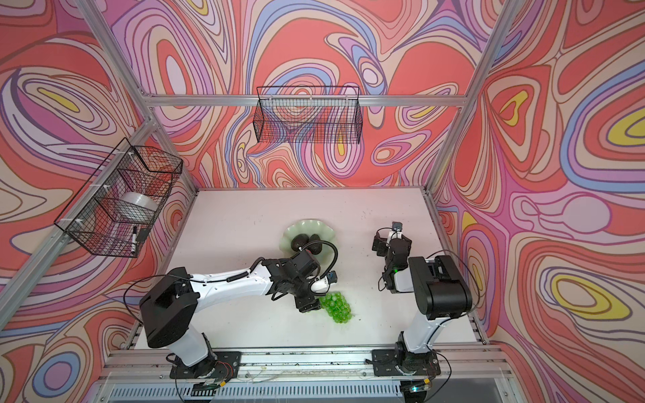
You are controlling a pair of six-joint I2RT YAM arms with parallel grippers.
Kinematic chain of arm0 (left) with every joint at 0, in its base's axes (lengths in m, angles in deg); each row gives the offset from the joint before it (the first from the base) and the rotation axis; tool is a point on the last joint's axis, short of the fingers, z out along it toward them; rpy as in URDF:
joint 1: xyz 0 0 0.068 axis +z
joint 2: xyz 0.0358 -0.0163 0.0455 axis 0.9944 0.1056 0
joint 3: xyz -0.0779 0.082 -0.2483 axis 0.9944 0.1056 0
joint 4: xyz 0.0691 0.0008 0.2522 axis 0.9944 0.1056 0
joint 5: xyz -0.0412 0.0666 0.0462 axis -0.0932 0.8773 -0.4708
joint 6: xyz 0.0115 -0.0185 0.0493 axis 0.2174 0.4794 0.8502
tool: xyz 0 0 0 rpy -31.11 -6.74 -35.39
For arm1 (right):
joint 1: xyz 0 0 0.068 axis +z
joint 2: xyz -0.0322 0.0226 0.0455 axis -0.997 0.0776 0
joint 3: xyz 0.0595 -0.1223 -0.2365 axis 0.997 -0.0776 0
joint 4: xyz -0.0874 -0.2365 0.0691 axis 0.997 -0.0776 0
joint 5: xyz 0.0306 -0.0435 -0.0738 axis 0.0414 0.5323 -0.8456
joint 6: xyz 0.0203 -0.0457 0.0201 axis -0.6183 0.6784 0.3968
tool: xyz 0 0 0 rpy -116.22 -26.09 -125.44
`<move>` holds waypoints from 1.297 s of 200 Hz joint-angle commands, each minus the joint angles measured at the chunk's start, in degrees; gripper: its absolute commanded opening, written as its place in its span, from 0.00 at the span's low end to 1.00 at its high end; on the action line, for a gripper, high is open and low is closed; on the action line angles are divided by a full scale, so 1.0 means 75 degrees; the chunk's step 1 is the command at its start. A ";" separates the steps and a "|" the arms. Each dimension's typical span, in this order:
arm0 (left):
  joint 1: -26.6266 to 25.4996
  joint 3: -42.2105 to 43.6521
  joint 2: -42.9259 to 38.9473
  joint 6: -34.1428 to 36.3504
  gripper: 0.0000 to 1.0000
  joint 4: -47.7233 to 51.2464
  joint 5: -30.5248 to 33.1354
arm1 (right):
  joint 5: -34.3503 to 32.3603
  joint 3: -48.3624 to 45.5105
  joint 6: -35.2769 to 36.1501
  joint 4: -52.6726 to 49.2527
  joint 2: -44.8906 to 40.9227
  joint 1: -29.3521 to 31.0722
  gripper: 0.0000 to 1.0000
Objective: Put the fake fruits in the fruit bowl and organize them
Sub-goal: 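Lift the grapes and carry them over the bowl with the left gripper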
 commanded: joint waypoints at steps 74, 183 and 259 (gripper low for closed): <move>0.0008 -0.0545 0.0957 -0.0247 0.79 -0.0459 -0.0188 | -0.0020 0.0075 -0.0042 0.0003 -0.0084 -0.0030 0.98; 0.0012 -0.0613 0.1228 -0.0364 0.49 -0.0217 -0.0555 | -0.0011 0.0070 -0.0039 0.0002 -0.0091 -0.0024 0.98; 0.0061 -0.0803 0.0606 -0.0381 0.27 0.0290 -0.0375 | -0.0010 0.0070 -0.0039 0.0003 -0.0084 -0.0030 0.99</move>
